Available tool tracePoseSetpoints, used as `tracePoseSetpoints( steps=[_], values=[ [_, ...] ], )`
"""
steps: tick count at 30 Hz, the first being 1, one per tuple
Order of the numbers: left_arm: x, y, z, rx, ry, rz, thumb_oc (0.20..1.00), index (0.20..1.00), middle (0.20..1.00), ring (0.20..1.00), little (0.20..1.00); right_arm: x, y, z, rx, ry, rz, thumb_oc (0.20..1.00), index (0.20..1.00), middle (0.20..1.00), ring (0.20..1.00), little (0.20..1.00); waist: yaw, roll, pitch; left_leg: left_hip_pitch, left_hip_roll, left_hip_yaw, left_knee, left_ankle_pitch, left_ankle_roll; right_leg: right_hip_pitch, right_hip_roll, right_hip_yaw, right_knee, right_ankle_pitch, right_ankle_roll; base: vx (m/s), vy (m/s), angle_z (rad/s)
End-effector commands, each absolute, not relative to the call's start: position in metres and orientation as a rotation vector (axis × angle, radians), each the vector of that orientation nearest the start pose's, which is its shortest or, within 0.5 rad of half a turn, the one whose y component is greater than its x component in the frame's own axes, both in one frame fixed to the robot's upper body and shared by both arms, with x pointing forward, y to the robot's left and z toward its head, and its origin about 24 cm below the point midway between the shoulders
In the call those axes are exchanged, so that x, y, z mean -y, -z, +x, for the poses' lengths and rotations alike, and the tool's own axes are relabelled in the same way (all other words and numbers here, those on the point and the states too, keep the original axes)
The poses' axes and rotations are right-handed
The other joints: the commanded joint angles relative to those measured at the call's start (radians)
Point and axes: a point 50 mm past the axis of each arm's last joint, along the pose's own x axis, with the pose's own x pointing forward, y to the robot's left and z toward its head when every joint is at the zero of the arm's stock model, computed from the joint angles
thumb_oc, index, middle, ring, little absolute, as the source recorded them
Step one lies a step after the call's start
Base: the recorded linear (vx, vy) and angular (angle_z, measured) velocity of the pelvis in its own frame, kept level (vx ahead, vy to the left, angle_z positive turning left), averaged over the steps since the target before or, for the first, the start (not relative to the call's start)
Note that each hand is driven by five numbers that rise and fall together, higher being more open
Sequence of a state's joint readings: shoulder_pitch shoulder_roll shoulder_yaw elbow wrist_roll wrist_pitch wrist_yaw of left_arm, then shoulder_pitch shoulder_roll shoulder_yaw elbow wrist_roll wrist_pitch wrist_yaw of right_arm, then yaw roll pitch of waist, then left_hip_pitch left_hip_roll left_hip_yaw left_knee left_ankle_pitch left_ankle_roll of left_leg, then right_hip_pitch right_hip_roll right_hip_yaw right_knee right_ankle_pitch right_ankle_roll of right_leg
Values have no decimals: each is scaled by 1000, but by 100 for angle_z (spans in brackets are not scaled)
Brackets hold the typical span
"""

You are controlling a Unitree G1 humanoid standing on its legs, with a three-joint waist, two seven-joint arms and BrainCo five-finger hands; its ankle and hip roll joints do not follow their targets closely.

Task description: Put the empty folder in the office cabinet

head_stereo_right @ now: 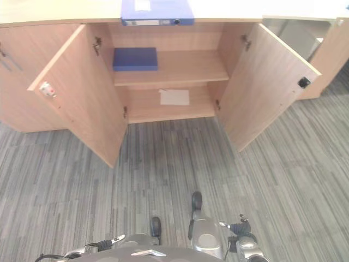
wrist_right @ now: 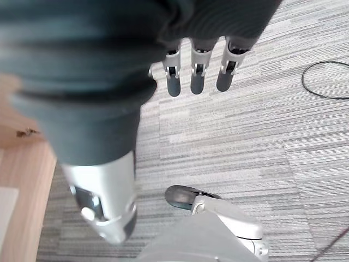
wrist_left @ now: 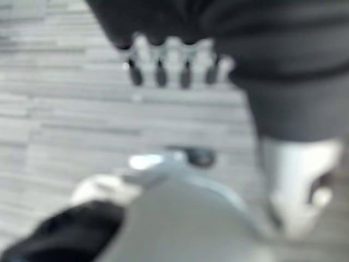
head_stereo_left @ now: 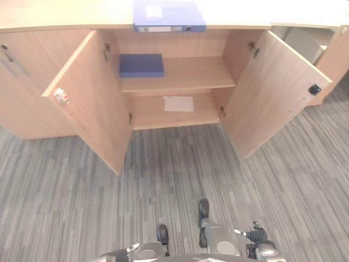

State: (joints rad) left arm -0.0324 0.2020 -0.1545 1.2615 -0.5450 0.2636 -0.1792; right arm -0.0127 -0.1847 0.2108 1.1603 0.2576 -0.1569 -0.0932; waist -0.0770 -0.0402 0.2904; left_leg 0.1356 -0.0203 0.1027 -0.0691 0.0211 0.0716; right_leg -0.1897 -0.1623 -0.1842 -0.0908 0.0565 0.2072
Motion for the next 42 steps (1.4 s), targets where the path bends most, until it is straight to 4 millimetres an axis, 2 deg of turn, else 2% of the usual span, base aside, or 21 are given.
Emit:
tracePoseSetpoints(
  steps=[1,5,7,10,12,14,16,18,20,23,24,25,26,27,28,29,35,38,40,41,42],
  values=[
    [-200,174,48,-1486,-179,-377,1000,1000,1000,1000,1000,222,144,132,-916,145,-171,1000,1000,1000,1000,1000,3,12,-22,110,-58,18,89,-237,17,-21,14,-54,3,138,-20,485,-177,-4],
    [-201,175,40,-1492,-200,-371,1000,1000,1000,1000,1000,224,146,127,-946,130,-187,1000,1000,1000,1000,1000,-9,1,-35,155,-49,-12,124,-291,20,3,0,-24,3,140,-27,486,-246,19],
    [-201,175,39,-1479,-197,-367,1000,1000,1000,1000,1000,227,146,126,-958,149,-187,1000,1000,1000,1000,1000,-16,6,-49,187,-30,-24,140,-322,7,26,-1,-3,21,139,-44,482,-299,79],
    [-201,175,38,-1462,-149,-328,1000,1000,1000,1000,1000,232,146,125,-971,136,-217,1000,1000,1000,1000,1000,-18,15,-76,218,-4,-22,150,-328,-23,45,13,14,64,120,-72,398,-269,61],
    [-200,175,42,-1438,-135,-311,1000,1000,1000,1000,1000,236,146,123,-992,124,-230,1000,1000,1000,1000,1000,-25,25,-97,218,23,-17,198,-270,-56,57,40,27,84,92,-100,406,-294,25],
    [-201,174,50,-1400,-144,-303,1000,1000,1000,1000,1000,241,146,121,-1011,133,-243,1000,1000,1000,1000,1000,-33,33,-110,191,60,1,298,-168,-96,70,68,19,98,51,-134,289,-259,20],
    [-201,173,62,-1365,-128,-287,1000,1000,1000,1000,1000,247,144,121,-1019,153,-254,1000,1000,1000,1000,1000,-32,26,-109,120,99,37,440,-103,-116,90,76,6,100,18,-165,199,-240,-12],
    [-200,171,74,-1342,-113,-276,1000,1000,1000,1000,1000,253,143,122,-1013,180,-254,1000,1000,1000,1000,1000,-25,27,-97,41,132,49,545,-102,-127,120,89,-5,100,-13,-180,177,-193,-1],
    [-199,170,82,-1326,-97,-257,1000,1000,1000,1000,1000,257,140,125,-988,206,-238,1000,1000,1000,1000,1000,-2,4,-72,-88,89,48,600,-129,-96,160,80,-11,93,-21,-195,150,-133,20],
    [-202,169,82,-1324,-99,-240,1000,1000,1000,1000,1000,258,138,129,-966,191,-250,1000,1000,1000,1000,1000,16,-8,-57,-132,66,61,527,-165,-67,198,81,-2,85,-33,-188,164,-15,2],
    [-204,169,80,-1324,-91,-222,1000,1000,1000,1000,1000,257,137,131,-953,165,-272,1000,1000,1000,1000,1000,23,-11,-53,-135,54,61,460,-172,-57,213,83,8,82,-38,-181,228,61,-9],
    [-206,169,78,-1328,-79,-197,1000,1000,1000,1000,1000,254,136,135,-933,121,-299,1000,1000,1000,1000,1000,39,-9,-50,-134,29,33,307,-163,-56,234,92,24,69,-40,-166,307,85,-13],
    [-207,169,77,-1332,-66,-179,1000,1000,1000,1000,1000,253,136,137,-926,98,-310,1000,1000,1000,1000,1000,47,-6,-53,-140,21,11,231,-139,-64,238,99,35,63,-42,-161,220,72,-9],
    [-207,169,77,-1332,-66,-179,1000,1000,1000,1000,1000,253,136,137,-926,98,-310,1000,1000,1000,1000,1000,47,-6,-53,-140,21,11,231,-139,-64,238,99,35,63,-42,-161,252,81,-3],
    [-207,169,74,-1340,-41,-141,1000,1000,1000,1000,1000,249,134,142,-907,52,-323,1000,1000,1000,1000,1000,71,4,-44,-178,23,-23,122,-39,-98,278,124,65,43,-54,-159,278,99,-7],
    [-206,170,73,-1342,-25,-124,1000,1000,1000,1000,1000,247,133,145,-896,26,-340,1000,1000,1000,1000,1000,86,9,-38,-233,31,-31,96,22,-114,310,138,95,35,-68,-165,373,144,-13],
    [-202,171,70,-1351,-20,-113,1000,1000,1000,1000,1000,238,133,152,-896,-5,-395,1000,1000,1000,1000,1000,102,14,-52,-243,17,-36,106,8,-79,339,124,130,67,-113,-158,166,103,-70],
    [-203,169,81,-1341,-14,-98,1000,1000,1000,1000,1000,229,135,153,-889,-31,-399,1000,1000,1000,1000,1000,85,33,-75,-167,12,-32,53,-17,-44,323,109,114,124,-143,-157,169,128,-60],
    [-203,169,81,-1341,-14,-98,1000,1000,1000,1000,1000,229,135,153,-889,-31,-399,1000,1000,1000,1000,1000,85,33,-75,-167,12,-32,53,-17,-44,323,109,114,124,-143,-157,106,107,-22],
    [-203,167,93,-1315,-13,-88,1000,1000,1000,1000,1000,222,136,155,-876,-28,-394,1000,1000,1000,1000,1000,71,46,-78,-140,2,-34,51,-33,-23,294,101,110,175,-155,-159,88,107,-11],
    [-203,167,93,-1315,-13,-88,1000,1000,1000,1000,1000,222,136,155,-876,-28,-394,1000,1000,1000,1000,1000,71,46,-78,-140,2,-34,51,-33,-23,294,101,110,175,-155,-159,158,223,-31]
  ],
)
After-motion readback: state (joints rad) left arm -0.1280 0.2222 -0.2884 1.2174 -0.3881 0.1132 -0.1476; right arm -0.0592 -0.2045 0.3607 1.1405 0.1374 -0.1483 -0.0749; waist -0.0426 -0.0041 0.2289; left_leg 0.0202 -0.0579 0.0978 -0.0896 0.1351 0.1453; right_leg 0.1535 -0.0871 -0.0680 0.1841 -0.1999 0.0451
